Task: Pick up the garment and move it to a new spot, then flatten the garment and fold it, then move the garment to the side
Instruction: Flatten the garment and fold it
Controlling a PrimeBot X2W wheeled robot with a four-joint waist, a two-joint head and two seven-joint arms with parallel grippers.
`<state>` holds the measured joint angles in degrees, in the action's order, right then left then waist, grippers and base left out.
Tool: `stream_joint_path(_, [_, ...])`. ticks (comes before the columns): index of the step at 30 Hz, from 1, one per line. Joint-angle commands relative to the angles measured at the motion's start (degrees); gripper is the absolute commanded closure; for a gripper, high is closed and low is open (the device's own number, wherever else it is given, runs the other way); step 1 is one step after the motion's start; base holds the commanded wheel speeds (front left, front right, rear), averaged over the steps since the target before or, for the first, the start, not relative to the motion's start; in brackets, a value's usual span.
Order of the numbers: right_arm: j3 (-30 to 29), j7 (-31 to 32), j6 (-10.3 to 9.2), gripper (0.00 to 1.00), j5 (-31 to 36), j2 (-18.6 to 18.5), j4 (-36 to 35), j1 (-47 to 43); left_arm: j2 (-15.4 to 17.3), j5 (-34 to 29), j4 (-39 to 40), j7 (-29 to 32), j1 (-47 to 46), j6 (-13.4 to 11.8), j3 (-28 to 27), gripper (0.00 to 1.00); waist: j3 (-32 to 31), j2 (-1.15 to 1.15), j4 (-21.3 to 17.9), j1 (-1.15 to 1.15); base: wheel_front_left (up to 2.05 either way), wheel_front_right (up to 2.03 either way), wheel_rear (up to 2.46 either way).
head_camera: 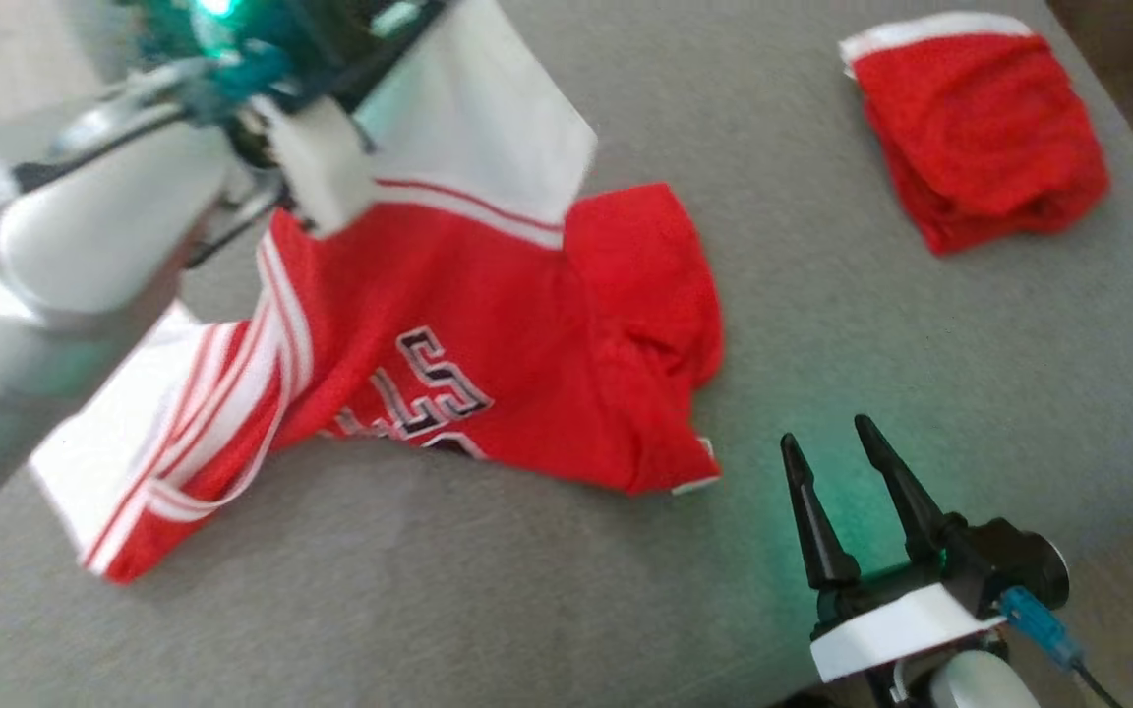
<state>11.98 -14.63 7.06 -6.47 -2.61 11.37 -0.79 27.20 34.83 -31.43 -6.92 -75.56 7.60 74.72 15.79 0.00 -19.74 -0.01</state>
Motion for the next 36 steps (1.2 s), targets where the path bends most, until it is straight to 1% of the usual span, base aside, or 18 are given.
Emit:
stream_joint_path(1, [1.0, -0.4, 0.43, 0.00, 0.3, -0.7, -1.2, -0.3, 2.1, 0.5, -0.3, -1.3, -3.1, -0.1, -2.9, 1.00, -3.9, 0.00, 4.6, 0.01, 0.00, 0.00, 0.00])
stream_joint_path(5, [1.6, -0.4, 0.43, 0.00, 0.4, -1.5, -0.8, -1.4, 4.9, 1.1, -3.1, -3.5, -2.8, -0.4, -3.9, 1.00, -5.5, 0.00, 7.1, 0.01, 0.00, 0.00, 0.00])
stream_joint_path(9, [2.2, -0.4, 0.43, 0.00, -0.1, -2.2, -0.2, -2.4, 7.3, 1.3, -4.6, -4.5, -1.9, -1.9, -4.5, 1.00, -6.4, 0.00, 9.2, 0.01, 0.00, 0.00, 0.00])
stream_joint_path(14, [3.5, -0.4, 0.43, 0.00, -0.5, -2.8, 0.6, -2.8, 9.0, 2.1, -6.3, -5.6, -0.5, -3.8, -5.7, 1.00, -7.4, 0.00, 11.2, 0.01, 0.00, 0.00, 0.00])
stream_joint_path(19, [6.4, -0.4, 0.43, 0.00, -1.4, -3.6, 1.7, -2.7, 9.2, 2.8, -7.6, -6.2, 0.9, -3.9, -5.8, 1.00, -8.4, 0.00, 12.2, 0.01, 0.00, 0.00, 0.00])
stream_joint_path(24, [13.5, -0.4, 0.43, 0.00, -2.1, -5.3, 4.4, -0.4, 8.8, 2.8, -8.2, -6.6, 0.6, -4.2, -5.9, 1.00, -8.0, 0.00, 12.6, 0.01, 0.00, 0.00, 0.00])
stream_joint_path(28, [17.8, -0.4, 0.43, 0.00, -3.5, -5.4, 7.5, 2.4, 8.4, 2.6, -8.6, -6.9, 0.0, -4.2, -6.0, 1.00, -7.4, 0.00, 12.8, 0.01, 0.00, 0.00, 0.00])
stream_joint_path(32, [18.9, -0.4, 0.43, 0.00, -4.1, -5.2, 12.4, 5.4, 7.9, 2.4, -9.1, -7.1, -0.9, -4.3, -6.1, 1.00, -6.9, 0.00, 13.2, 0.01, 0.00, 0.00, 0.00])
stream_joint_path(33, [18.9, -0.4, 0.43, 0.00, -4.1, -5.2, 12.4, 5.4, 7.9, 2.4, -9.1, -7.1, -0.9, -4.3, -6.1, 1.00, -6.9, 0.00, 13.2, 0.01, 0.00, 0.00, 0.00])
stream_joint_path(36, [19.0, -0.4, 0.43, 0.00, -4.5, -4.7, 15.6, 7.3, 7.7, 2.2, -9.3, -7.2, -1.4, -4.2, -6.1, 1.00, -6.5, 0.00, 13.6, 0.01, 0.00, 0.00, 0.00])
